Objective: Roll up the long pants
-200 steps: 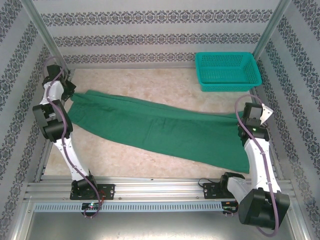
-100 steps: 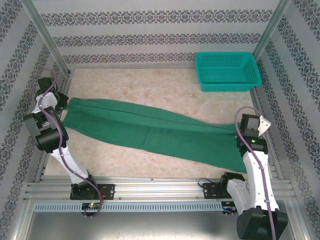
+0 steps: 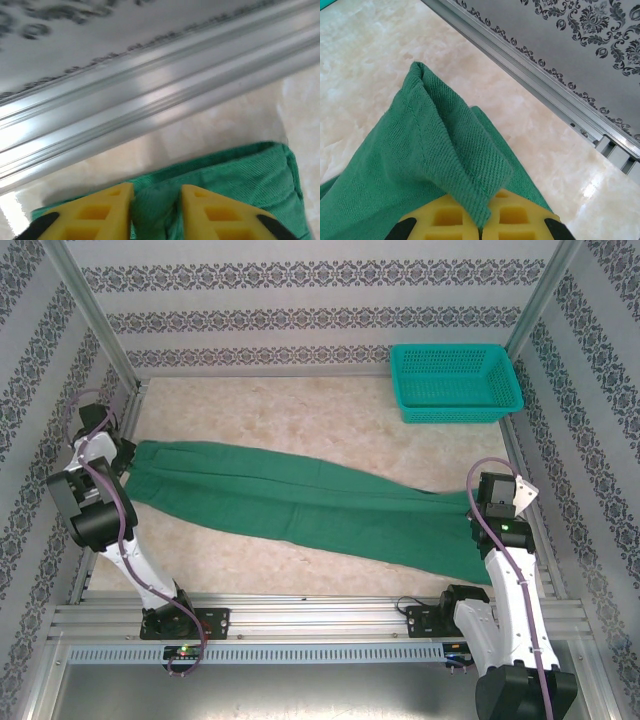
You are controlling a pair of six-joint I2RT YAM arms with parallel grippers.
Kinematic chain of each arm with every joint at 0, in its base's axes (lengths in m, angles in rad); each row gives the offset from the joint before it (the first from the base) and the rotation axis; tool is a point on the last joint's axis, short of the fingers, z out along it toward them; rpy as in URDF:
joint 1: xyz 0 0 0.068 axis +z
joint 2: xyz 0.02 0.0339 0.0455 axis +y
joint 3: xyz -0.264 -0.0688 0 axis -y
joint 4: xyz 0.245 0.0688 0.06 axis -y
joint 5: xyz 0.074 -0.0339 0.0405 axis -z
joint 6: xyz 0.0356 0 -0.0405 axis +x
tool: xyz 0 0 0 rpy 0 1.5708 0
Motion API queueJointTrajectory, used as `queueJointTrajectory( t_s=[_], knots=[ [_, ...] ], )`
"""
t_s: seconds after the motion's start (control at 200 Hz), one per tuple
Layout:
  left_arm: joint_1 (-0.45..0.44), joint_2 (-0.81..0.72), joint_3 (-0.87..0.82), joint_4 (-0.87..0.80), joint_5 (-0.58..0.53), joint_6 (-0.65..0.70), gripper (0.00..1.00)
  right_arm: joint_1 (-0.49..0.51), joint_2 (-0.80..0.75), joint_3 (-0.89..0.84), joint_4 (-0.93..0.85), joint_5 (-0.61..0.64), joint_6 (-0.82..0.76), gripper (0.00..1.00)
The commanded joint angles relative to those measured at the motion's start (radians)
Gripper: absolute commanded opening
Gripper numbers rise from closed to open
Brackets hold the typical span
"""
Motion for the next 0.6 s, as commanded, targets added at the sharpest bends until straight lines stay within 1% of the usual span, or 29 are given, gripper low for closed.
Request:
queueJointTrajectory(
  t_s=[0.0, 0.055, 0.095, 0.285, 0.41, 0.525, 0.595],
  knots=[
    [0.026, -0.065, -0.009, 0.041, -0.089, -0.047, 0.39, 0.003, -0.009, -0.007, -0.009, 0.059, 0.023, 0.0],
    [0.026, -0.068, 0.003, 0.024, -0.103, -0.057, 0.43, 0.004, -0.015, -0.007, -0.012, 0.063, 0.027, 0.0],
    [0.026, -0.07, 0.007, 0.029, -0.102, -0.059, 0.45, 0.004, -0.018, -0.007, -0.013, 0.068, 0.029, 0.0],
    [0.024, -0.064, 0.036, 0.021, -0.074, -0.067, 0.42, 0.008, -0.036, 0.007, -0.033, 0.06, 0.037, 0.01],
    [0.023, -0.069, 0.035, 0.026, -0.075, -0.07, 0.39, 0.015, -0.057, 0.023, -0.066, 0.055, 0.061, 0.01],
    [0.021, -0.066, 0.039, 0.035, -0.075, -0.067, 0.39, 0.018, -0.092, 0.042, -0.111, 0.033, 0.082, 0.01],
    [0.021, -0.052, 0.047, 0.038, -0.071, -0.066, 0.38, 0.049, -0.114, 0.052, -0.141, 0.038, 0.107, 0.02]
  ],
)
